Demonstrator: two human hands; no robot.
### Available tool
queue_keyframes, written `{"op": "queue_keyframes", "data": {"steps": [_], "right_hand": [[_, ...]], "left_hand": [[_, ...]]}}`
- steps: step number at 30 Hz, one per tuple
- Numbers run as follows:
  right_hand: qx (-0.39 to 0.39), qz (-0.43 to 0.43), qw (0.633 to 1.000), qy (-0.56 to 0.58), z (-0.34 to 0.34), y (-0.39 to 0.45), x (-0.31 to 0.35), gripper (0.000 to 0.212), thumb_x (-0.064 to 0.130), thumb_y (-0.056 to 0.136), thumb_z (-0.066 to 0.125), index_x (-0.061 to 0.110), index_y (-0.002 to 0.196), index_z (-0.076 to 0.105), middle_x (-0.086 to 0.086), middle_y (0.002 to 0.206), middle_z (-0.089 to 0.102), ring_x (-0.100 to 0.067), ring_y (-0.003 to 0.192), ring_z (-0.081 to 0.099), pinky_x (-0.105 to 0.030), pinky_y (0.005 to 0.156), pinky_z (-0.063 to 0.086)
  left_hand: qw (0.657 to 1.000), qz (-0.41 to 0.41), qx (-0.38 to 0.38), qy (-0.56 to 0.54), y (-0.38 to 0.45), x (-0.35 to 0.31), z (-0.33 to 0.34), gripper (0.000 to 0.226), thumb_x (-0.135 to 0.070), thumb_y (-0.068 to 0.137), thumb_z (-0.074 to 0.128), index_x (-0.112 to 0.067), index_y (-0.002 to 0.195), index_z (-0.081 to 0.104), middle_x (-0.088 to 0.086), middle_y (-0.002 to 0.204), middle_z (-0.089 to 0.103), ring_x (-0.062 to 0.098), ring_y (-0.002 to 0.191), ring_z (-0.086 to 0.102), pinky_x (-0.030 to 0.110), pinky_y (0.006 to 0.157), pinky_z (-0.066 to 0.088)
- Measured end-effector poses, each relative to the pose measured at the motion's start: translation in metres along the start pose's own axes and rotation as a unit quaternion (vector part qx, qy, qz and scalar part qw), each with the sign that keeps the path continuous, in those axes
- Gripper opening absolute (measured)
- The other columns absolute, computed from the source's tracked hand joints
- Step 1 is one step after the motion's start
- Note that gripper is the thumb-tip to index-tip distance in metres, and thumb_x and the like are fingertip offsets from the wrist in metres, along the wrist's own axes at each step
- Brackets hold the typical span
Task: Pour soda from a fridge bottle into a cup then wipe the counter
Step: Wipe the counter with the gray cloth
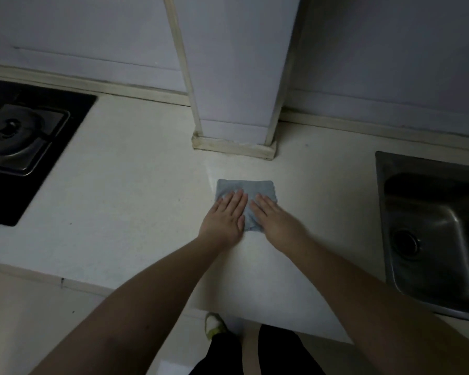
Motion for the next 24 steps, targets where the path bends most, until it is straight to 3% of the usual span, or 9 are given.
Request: {"op": "queue_keyframes", "data": {"steps": [2,4,8,10,12,15,18,21,24], "right_hand": [[0.012,0.022,0.999,0.021,0.005,-0.017,-0.019,0.051,0.012,0.081,0.047,-0.004,0.129,0.054,-0.028,0.135,0.050,-0.044,0.122,0.051,-0.047,0.102,0.034],[0.011,0.027,0.999,0.027,0.010,-0.030,-0.026,0.051,0.009,0.074,0.054,-0.004,0.123,0.059,-0.028,0.129,0.056,-0.044,0.115,0.057,-0.050,0.095,0.042],[-0.006,0.042,0.998,0.045,0.014,-0.052,-0.018,0.059,0.002,0.083,0.056,-0.002,0.140,0.041,-0.028,0.146,0.035,-0.045,0.134,0.035,-0.049,0.110,0.025],[-0.002,0.059,0.997,0.047,0.023,-0.066,-0.011,0.059,0.004,0.082,0.056,-0.001,0.139,0.044,-0.028,0.145,0.038,-0.045,0.132,0.039,-0.054,0.105,0.034],[0.011,0.074,0.995,0.064,0.032,-0.085,-0.002,0.062,0.000,0.078,0.063,0.000,0.138,0.045,-0.027,0.144,0.040,-0.045,0.131,0.040,-0.056,0.102,0.039],[0.011,0.073,0.995,0.073,0.038,-0.120,0.011,0.067,-0.002,0.079,0.067,0.003,0.141,0.042,-0.024,0.147,0.036,-0.042,0.134,0.037,-0.053,0.106,0.031],[0.008,0.078,0.995,0.066,0.044,-0.145,0.020,0.057,0.005,0.085,0.059,0.004,0.140,0.045,-0.024,0.145,0.040,-0.041,0.131,0.041,-0.051,0.105,0.027],[0.023,0.094,0.994,0.057,0.048,-0.162,0.028,0.048,0.017,0.089,0.045,0.005,0.136,0.050,-0.022,0.140,0.048,-0.037,0.125,0.050,-0.047,0.102,0.033],[0.027,0.111,0.992,0.058,0.050,-0.175,0.039,0.052,0.018,0.087,0.036,0.008,0.136,0.050,-0.017,0.140,0.049,-0.033,0.125,0.051,-0.045,0.100,0.039]], "left_hand": [[1.000,0.020,0.003,-0.001,0.006,-0.016,0.002,0.058,-0.038,0.103,0.011,-0.013,0.155,0.009,0.003,0.161,0.004,0.019,0.151,0.007,0.035,0.122,0.002],[0.999,0.030,-0.010,0.010,0.006,-0.027,0.003,0.059,-0.038,0.102,0.012,-0.013,0.155,0.015,0.005,0.162,0.011,0.021,0.150,0.015,0.033,0.120,0.001],[0.999,0.042,0.004,0.033,-0.006,-0.040,0.009,0.057,-0.036,0.105,0.017,-0.015,0.156,0.002,0.001,0.163,-0.002,0.017,0.151,0.000,0.028,0.116,-0.011],[0.997,0.063,0.005,0.037,-0.018,-0.044,0.012,0.057,-0.036,0.105,0.017,-0.014,0.156,0.004,0.002,0.163,0.000,0.018,0.151,0.002,0.029,0.116,-0.010],[0.996,0.082,0.000,0.028,-0.033,-0.048,0.015,0.056,-0.036,0.104,0.021,-0.012,0.155,0.018,0.005,0.161,0.014,0.020,0.149,0.016,0.033,0.118,0.000],[0.995,0.101,-0.002,0.021,-0.060,-0.058,0.020,0.056,-0.036,0.099,0.028,-0.010,0.145,0.044,0.009,0.150,0.043,0.024,0.137,0.044,0.040,0.114,0.025],[0.993,0.121,0.014,0.005,-0.083,-0.071,0.026,0.055,-0.036,0.098,0.029,-0.010,0.143,0.048,0.009,0.147,0.047,0.024,0.134,0.048,0.040,0.112,0.033],[0.991,0.129,0.027,-0.007,-0.099,-0.080,0.027,0.054,-0.035,0.096,0.032,-0.009,0.140,0.052,0.010,0.144,0.050,0.025,0.130,0.052,0.040,0.108,0.040],[0.989,0.139,0.041,-0.018,-0.107,-0.084,0.027,0.053,-0.034,0.095,0.034,-0.009,0.137,0.055,0.010,0.142,0.053,0.026,0.127,0.055,0.040,0.104,0.046]]}}
Point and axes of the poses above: each hand's wrist, its own y-axis towards the middle knuckle, its own z-axis out of the palm, x = y × z, the point moved 1 cm from there along y, towards the middle knuckle
